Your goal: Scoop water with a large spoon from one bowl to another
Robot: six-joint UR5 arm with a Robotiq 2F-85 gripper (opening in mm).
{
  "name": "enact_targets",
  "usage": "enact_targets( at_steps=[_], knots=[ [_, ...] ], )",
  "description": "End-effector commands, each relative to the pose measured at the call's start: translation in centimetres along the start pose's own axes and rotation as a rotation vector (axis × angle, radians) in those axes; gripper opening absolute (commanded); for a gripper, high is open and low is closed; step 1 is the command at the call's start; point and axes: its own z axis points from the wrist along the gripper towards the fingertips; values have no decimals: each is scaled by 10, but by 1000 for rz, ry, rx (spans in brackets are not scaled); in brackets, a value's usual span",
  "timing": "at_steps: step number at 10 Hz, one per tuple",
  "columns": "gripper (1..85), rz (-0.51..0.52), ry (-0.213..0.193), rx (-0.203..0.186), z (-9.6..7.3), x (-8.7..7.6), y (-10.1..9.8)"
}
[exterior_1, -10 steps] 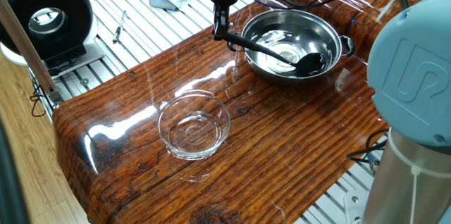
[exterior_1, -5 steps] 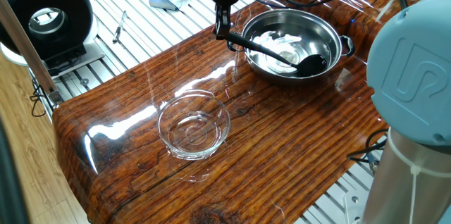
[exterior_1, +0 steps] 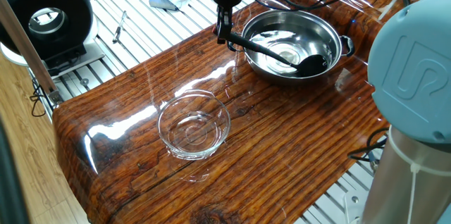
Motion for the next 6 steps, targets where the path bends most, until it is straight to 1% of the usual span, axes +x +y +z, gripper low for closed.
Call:
enact_targets(
  at_steps=[1,3,6],
  knots=[
    [530,6,-14,-1,2,4,-1],
    [520,-16,-17,14,5,4,-7],
    [510,-11,-20,8,8,6,-7]
  ],
)
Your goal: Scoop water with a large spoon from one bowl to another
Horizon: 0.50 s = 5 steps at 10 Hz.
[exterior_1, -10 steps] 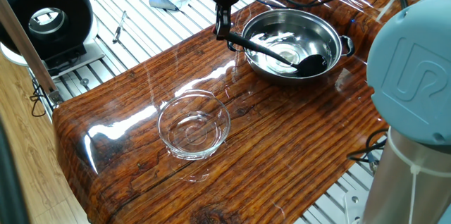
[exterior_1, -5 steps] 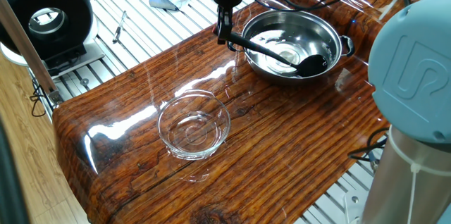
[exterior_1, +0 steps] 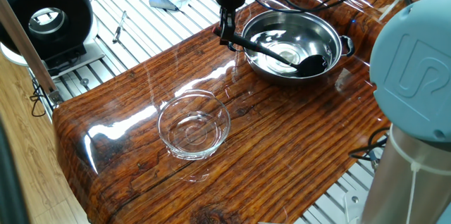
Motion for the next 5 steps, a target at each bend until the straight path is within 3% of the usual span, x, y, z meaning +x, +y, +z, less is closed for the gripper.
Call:
enact_targets(
  at_steps=[1,5],
  knots=[
    [497,6,-14,-4,3,1,-1],
    [470,17,-19,-1,6,3,-2]
  ],
)
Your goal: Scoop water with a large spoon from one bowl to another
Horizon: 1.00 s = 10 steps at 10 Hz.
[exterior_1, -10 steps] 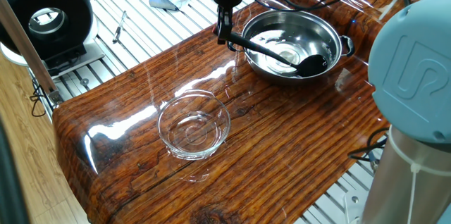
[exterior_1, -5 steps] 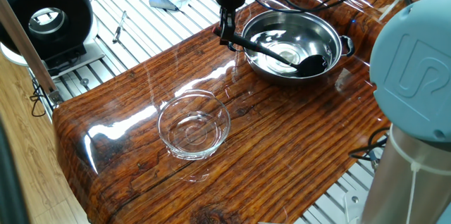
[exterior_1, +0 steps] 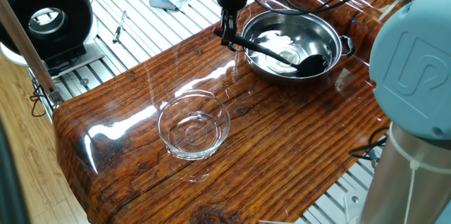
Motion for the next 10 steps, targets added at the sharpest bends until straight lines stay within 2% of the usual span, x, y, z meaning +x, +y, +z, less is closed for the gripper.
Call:
enact_targets(
  at_steps=[1,5,8,9,10],
  knots=[
    [457,18,-15,-3,1,-1,0],
    [333,70,-9,0,-1,1,0],
    [60,120,3,41,-3,3,-9],
    [10,127,5,52,-3,4,-12],
    [10,136,5,52,-4,3,-12]
  ],
)
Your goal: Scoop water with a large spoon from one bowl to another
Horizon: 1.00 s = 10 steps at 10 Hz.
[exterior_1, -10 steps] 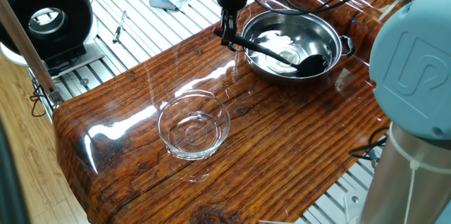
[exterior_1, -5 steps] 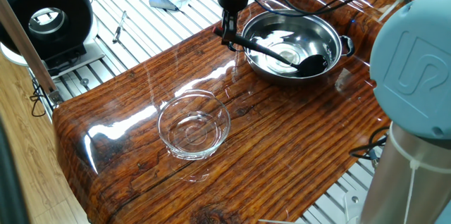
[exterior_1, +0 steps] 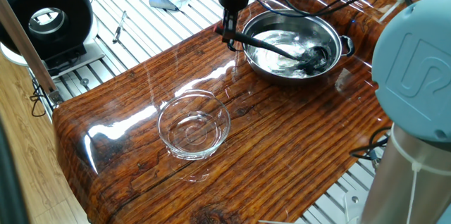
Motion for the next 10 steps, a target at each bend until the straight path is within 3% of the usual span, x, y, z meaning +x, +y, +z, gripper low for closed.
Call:
enact_targets(
  at_steps=[1,4,8,10],
  knots=[
    [10,48,-12,12,-5,-5,-3],
    [10,100,-92,1,-18,-32,4],
    [10,123,-141,29,-36,-48,4],
    [10,120,-150,65,-41,-49,-3]
  ],
)
